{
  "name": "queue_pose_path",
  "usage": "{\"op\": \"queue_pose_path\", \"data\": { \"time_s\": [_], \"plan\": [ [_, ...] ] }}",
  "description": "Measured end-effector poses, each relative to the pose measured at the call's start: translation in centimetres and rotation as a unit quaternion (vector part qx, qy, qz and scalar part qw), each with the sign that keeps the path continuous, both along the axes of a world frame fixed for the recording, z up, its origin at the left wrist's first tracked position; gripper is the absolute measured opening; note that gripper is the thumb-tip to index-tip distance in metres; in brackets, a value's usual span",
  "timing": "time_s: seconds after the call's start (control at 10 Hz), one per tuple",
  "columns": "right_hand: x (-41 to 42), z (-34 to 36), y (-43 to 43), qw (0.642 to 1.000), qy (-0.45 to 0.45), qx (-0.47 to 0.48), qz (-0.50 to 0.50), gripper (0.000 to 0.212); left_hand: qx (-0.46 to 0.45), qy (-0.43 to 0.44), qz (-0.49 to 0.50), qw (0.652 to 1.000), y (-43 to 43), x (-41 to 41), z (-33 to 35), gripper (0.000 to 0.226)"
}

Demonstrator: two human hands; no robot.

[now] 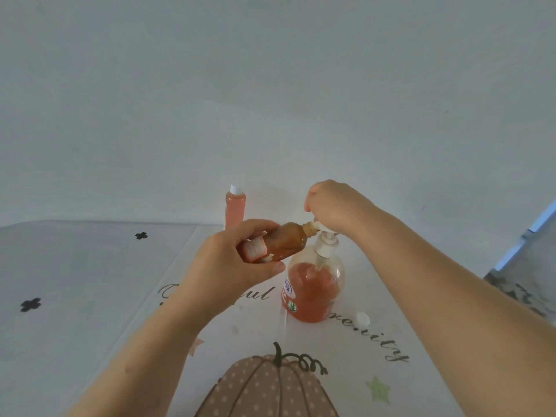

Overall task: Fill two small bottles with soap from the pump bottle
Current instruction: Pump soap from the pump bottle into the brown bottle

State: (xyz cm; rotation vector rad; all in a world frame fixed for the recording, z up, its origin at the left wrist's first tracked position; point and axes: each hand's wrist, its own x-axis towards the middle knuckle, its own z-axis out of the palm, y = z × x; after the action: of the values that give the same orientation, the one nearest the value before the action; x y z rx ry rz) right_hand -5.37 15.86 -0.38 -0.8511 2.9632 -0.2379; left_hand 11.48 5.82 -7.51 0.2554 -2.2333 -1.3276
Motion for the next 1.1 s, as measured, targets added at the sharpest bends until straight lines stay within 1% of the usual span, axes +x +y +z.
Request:
{"op": "queue_pose_path", "data": {
  "time_s": [0.1, 0.2, 0.3, 0.5, 0.6, 0.7, 0.8, 0.9, 1.1],
  "plan": [
    [0.3, -0.1, 0.2, 1.000, 0.006, -0.018, 0.014, 0.033, 0.004, 0.002, 0.003, 1.000, 0.0, 0.0, 0.0, 0.046],
    [0.5, 0.0, 0.1, 1.000, 0.019, 0.011, 0.013, 0.031, 0.010, 0.000, 0.009, 1.000, -0.2, -0.2, -0.3, 0.043],
    [-0.9, -1.3, -0.7, 0.998, 0.009, 0.069, 0.013, 0.035, -0.005, -0.007, 0.013, 1.000, -0.3, -0.4, -0.6, 0.043],
    [-1.2, -2.0, -0.8, 0.993, 0.018, 0.109, 0.033, 0.034, 0.004, -0.014, 0.012, 1.000, -0.2, -0.7, -1.0, 0.045],
    [-0.8, -1.6, -0.6, 0.994, 0.018, 0.100, 0.028, 0.033, 0.002, -0.017, 0.005, 1.000, -0.1, -0.6, -0.9, 0.044],
    [-0.3, -0.7, -0.1, 0.998, 0.021, 0.045, 0.032, 0.031, 0.000, -0.010, -0.007, 1.000, 0.0, -0.3, -0.4, 0.039],
    [0.1, 0.1, 0.1, 1.000, 0.014, 0.021, 0.011, 0.034, -0.012, -0.002, -0.012, 1.000, 0.2, -0.2, -0.2, 0.039],
    [0.2, 0.1, 0.1, 0.999, 0.012, 0.031, 0.020, 0.033, -0.017, 0.004, -0.009, 1.000, 0.3, -0.2, -0.2, 0.039],
    [0.0, -0.2, 0.1, 0.995, 0.040, 0.076, 0.055, 0.032, -0.006, 0.010, 0.006, 1.000, 0.2, -0.6, -0.9, 0.039]
  ]
}}
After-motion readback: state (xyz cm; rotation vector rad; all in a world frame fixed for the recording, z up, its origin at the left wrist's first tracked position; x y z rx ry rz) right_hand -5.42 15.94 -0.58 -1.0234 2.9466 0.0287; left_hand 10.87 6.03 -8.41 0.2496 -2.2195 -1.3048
